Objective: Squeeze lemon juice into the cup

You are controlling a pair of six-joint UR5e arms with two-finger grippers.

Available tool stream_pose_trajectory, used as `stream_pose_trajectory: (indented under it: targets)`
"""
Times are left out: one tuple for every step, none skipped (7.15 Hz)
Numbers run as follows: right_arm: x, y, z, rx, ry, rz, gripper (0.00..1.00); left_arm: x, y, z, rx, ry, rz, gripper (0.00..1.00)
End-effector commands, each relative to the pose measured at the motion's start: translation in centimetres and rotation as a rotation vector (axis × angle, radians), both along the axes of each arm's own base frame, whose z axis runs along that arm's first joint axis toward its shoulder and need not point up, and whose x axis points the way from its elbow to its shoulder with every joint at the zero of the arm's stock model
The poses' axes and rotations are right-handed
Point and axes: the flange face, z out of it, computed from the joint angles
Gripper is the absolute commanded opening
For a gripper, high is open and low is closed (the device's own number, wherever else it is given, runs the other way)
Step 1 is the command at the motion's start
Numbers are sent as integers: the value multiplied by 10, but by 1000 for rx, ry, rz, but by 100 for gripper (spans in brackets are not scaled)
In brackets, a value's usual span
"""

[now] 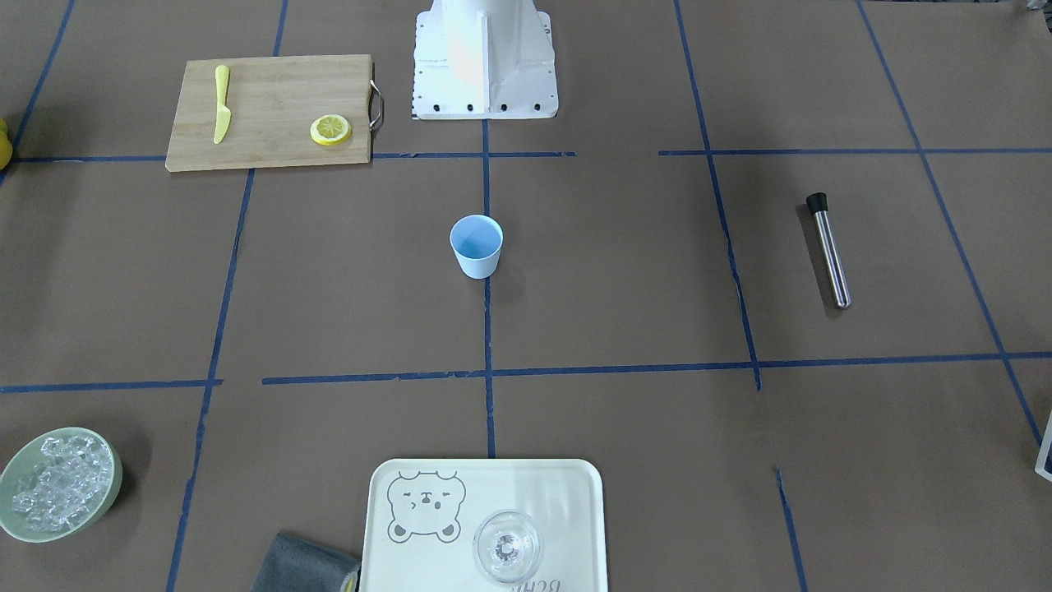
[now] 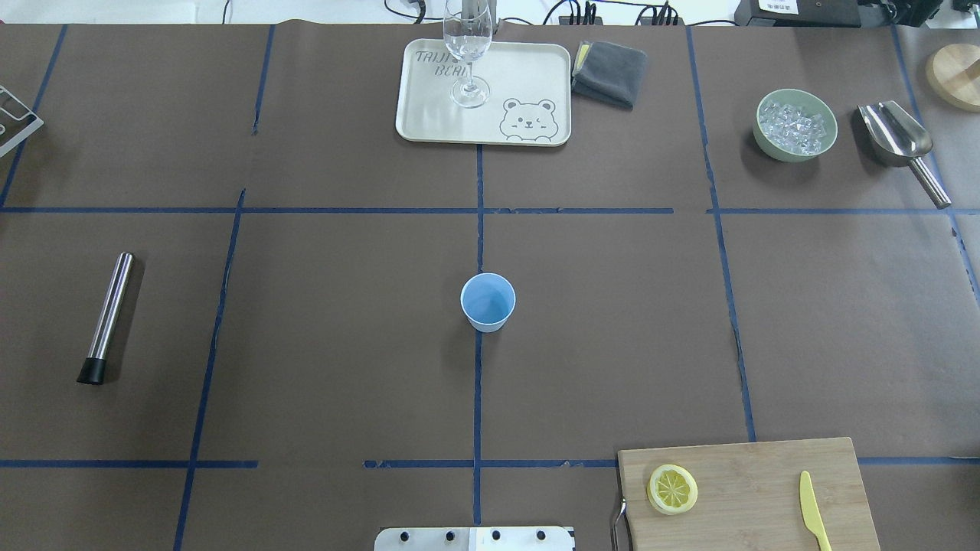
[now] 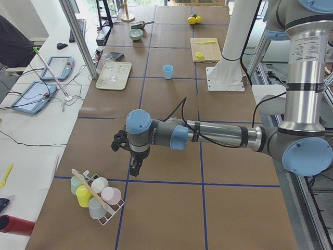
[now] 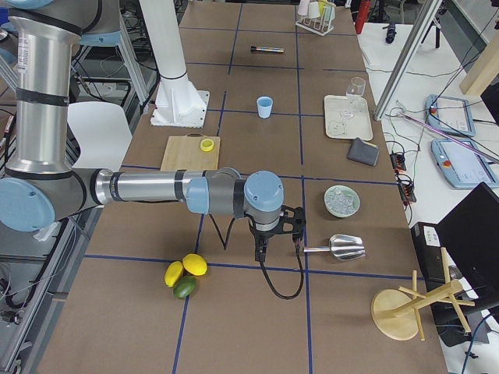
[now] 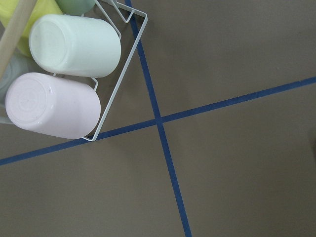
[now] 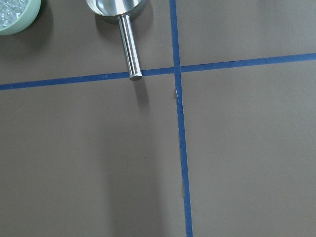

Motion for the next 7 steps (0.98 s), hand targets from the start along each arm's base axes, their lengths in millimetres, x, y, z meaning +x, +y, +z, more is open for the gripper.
stream_pose_trajectory:
  targets:
    - [0,-1,-3,10,1,-2,100,0,0,0,1,1,0,100]
    - [0,-3,-4,8,1,1,100,1,0,-1,2,1,2,100]
    - [0,-7,-11,29,-1,-2,100,0,-1,-3,7,4,1,100]
    - [-2,-11,-45,103,-12,19,100,1,-2,-6,14,4,2,100]
    - [-9,-12,-54,53,-33,64,100,1,-3,-8,24,5,2,100]
    - [-9,-9,-63,47,-46,79,100,2,-3,-10,27,5,3,100]
    - [-16,-8,-55,48,-70,61,100,2,-4,-11,30,5,3,100]
